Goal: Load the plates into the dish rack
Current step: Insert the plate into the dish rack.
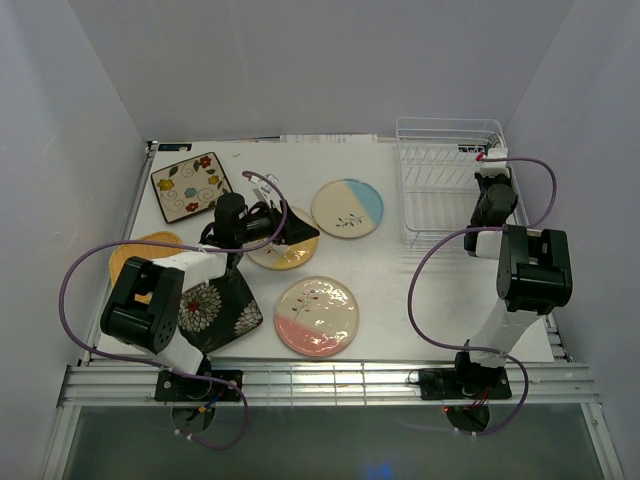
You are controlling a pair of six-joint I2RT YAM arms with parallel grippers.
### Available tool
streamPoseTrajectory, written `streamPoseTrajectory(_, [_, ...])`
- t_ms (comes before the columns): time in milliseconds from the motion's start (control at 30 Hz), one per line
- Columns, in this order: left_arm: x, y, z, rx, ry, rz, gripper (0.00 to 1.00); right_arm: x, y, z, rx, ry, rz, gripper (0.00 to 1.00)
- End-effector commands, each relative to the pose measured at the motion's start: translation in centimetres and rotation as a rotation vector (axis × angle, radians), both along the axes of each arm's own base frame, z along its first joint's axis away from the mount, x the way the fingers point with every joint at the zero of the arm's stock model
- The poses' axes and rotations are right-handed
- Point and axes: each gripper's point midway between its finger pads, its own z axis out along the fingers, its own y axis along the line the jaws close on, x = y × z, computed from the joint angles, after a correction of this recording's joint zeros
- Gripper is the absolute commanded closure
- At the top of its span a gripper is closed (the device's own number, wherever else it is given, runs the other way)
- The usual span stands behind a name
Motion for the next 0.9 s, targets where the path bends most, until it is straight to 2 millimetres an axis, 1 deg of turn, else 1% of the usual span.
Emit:
streamPoseTrajectory(0, [-0.6, -0.2, 1.9, -0.019, -0.079, -0.028, 0.12, -3.5, 0.2, 12.1, -0.093, -0.508, -0.032, 0.92])
streamPoseTrajectory(500, [-0.9, -0.2, 2.3, -0.021, -0.099, -0.030, 0.12, -3.7, 0.3, 12.2, -0.069, -0.544, -0.045, 0.92])
streamPoseTrajectory(633, [-0.9, -0.2, 2.2, -0.020, -0.101, -0.031, 0.12, -3.2, 0.5, 12.0, -0.077, -0.534, -0.065, 0.92])
streamPoseTrajectory(667, [-0.8, -0.2, 2.2, -0.020, -0.098, -0.029, 0.12, -3.0, 0.6, 12.4, -0.077, -0.543, -0.068, 0.92])
streamPoseTrajectory(833, [-0.8, -0.3, 2.0, -0.018, -0.096, -0.032, 0.12, -2.3, 0.5, 12.6, -0.075, -0.530, -0.101, 0.92])
streamPoseTrajectory(867, [-0.8, -0.3, 2.1, -0.019, -0.099, -0.032, 0.12, -2.3, 0.5, 13.0, -0.071, -0.539, -0.106, 0.92])
